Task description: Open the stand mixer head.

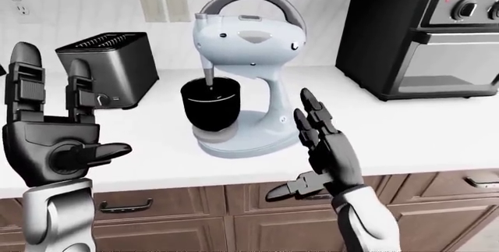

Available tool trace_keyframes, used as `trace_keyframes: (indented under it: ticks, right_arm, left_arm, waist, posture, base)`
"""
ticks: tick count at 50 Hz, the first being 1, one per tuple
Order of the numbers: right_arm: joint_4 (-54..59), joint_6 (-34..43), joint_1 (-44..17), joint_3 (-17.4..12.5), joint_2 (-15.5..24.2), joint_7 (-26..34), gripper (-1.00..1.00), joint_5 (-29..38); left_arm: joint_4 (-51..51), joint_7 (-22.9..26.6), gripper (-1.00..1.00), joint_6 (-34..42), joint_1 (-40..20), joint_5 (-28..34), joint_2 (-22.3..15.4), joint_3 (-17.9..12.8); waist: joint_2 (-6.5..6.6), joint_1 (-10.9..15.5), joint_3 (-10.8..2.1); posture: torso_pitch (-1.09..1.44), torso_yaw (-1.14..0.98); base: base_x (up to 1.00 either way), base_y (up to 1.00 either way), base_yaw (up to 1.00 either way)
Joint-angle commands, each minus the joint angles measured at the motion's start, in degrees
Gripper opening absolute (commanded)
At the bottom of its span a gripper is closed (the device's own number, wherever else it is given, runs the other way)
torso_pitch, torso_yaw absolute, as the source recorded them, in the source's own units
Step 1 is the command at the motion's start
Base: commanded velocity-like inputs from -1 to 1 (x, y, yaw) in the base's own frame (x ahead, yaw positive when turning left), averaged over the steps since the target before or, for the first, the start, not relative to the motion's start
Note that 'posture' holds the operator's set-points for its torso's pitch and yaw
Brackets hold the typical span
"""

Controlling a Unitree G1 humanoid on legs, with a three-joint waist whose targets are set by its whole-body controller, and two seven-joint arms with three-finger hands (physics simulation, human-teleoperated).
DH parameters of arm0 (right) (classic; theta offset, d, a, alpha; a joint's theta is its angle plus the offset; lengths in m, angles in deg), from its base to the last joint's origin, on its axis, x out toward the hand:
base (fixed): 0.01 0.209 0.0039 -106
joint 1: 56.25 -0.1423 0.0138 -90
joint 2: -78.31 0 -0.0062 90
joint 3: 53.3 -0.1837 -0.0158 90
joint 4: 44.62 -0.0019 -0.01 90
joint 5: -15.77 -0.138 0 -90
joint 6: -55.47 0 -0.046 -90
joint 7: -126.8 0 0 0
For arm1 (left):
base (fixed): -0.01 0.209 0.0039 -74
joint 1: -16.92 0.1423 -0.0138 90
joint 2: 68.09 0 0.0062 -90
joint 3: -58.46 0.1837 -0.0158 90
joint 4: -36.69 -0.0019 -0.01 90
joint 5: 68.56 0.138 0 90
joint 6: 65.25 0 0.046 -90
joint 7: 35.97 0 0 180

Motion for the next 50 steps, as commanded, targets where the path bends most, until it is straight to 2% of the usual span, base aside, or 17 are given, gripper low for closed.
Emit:
trace_keyframes:
  ticks: [1,8,18,30,43,50]
  right_arm:
    - [-2.0,0.59,-1.28,-0.05,0.56,0.97,1.0,-0.14]
    - [-3.93,4.38,-2.43,-1.46,1.27,2.93,1.0,-0.71]
    - [-5.16,7.47,-4.03,-1.93,1.98,4.71,1.0,0.58]
    - [-3.22,8.75,-7.24,-0.93,3.23,4.87,1.0,0.28]
    - [-1.06,8.09,-9.39,0.77,4.93,7.14,1.0,4.14]
    - [0.13,7.52,-9.63,0.29,4.96,8.07,1.0,5.36]
  left_arm:
    - [1.72,0.22,0.97,-0.83,-1.32,-0.07,-0.32,-0.02]
    - [1.54,0.33,0.98,-1.08,-1.14,-0.01,-0.26,-0.11]
    - [1.55,0.4,0.98,-1.22,-0.95,-0.09,-0.24,-0.18]
    - [1.66,0.14,0.98,-0.92,-1.19,-0.26,-0.42,-0.4]
    - [1.57,0.06,0.98,-0.96,-1.44,-0.29,-0.55,-0.52]
    - [1.42,0.0,0.98,-0.97,-1.6,-0.19,-0.52,-0.39]
  waist:
    - [0.03,0.0,-0.01]
    - [-0.03,0.04,0.04]
    - [0.01,0.05,0.04]
    - [0.09,-0.02,-0.05]
    - [0.16,0.0,-0.12]
    - [0.16,0.02,-0.13]
  posture:
    - [-0.3,0.0]
    - [-0.3,0.0]
    - [-0.3,0.0]
    - [-0.3,0.0]
    - [-0.3,0.0]
    - [-0.3,0.0]
  base:
    - [0.0,0.0,0.0]
    - [0.0,0.0,0.0]
    - [0.0,0.0,0.0]
    - [0.0,0.0,0.0]
    - [0.0,0.0,0.0]
    - [0.0,0.0,0.0]
